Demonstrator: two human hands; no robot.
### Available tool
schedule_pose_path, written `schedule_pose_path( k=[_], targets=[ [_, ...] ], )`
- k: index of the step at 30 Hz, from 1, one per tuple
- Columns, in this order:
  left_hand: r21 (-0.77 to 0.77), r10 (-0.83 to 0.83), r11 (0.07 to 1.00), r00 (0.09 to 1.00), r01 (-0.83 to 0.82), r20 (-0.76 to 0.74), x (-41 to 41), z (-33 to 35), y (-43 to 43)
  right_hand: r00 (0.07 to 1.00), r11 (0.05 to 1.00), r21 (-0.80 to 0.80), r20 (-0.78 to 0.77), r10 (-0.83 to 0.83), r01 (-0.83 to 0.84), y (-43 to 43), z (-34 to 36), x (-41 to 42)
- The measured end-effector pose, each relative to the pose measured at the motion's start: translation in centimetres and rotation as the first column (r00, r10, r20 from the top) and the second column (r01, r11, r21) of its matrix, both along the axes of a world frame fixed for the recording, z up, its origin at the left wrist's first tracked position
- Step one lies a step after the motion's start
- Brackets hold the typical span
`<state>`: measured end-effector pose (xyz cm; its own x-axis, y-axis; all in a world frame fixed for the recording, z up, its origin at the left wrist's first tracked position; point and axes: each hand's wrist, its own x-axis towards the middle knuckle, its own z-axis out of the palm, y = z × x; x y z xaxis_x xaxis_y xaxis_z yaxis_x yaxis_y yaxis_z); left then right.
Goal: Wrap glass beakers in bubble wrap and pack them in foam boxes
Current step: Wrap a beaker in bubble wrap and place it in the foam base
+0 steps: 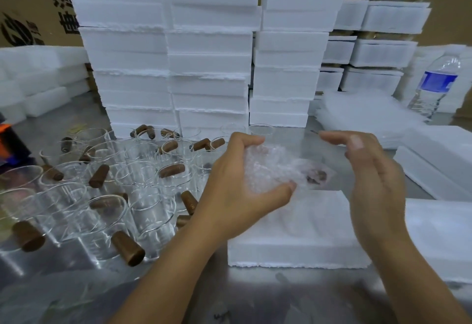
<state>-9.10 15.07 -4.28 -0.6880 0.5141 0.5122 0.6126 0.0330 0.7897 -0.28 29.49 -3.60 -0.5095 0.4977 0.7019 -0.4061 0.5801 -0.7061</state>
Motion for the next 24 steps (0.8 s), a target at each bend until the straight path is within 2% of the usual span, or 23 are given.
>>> schedule_pose_path(
  k=[3,4,7,12,18,20,24],
  targets=[
    [0.013,0.025,1.000,0.999,-0.025,0.031,0.2,-0.1,0.0,0.976,0.983,-0.083,0.135,0.172,-0.162,0.2,0.3,0.5],
    [0.023,0.024,0.999,0.999,-0.024,0.035,0.2,-0.1,0.0,0.957,0.978,-0.066,0.200,0.209,-0.199,0.0,0.2,0.6],
    [0.051,0.003,0.999,0.999,-0.005,0.054,0.5,-0.2,0.0,0.924,0.981,0.003,0.337,0.180,-0.193,-0.4,-0.3,0.4],
    [0.009,-0.045,0.999,0.998,0.045,0.049,0.8,-0.6,-0.3,0.932,0.972,-0.126,0.285,0.225,-0.196,-0.4,-0.1,0.3],
    [-0.146,-0.081,0.986,0.997,0.081,0.001,0.6,-0.6,-0.5,0.833,0.925,-0.223,0.409,0.374,-0.307,1.3,0.5,1.2],
    [-0.201,-0.070,0.978,0.997,0.064,-0.024,0.5,-0.6,-0.6,0.834,0.934,-0.197,0.422,0.354,-0.297,1.5,0.4,1.2],
    [-0.253,-0.043,0.967,0.997,0.026,-0.064,0.4,-0.6,-0.7,0.844,0.967,-0.033,0.481,0.238,-0.254,1.3,0.1,0.9]
  ],
)
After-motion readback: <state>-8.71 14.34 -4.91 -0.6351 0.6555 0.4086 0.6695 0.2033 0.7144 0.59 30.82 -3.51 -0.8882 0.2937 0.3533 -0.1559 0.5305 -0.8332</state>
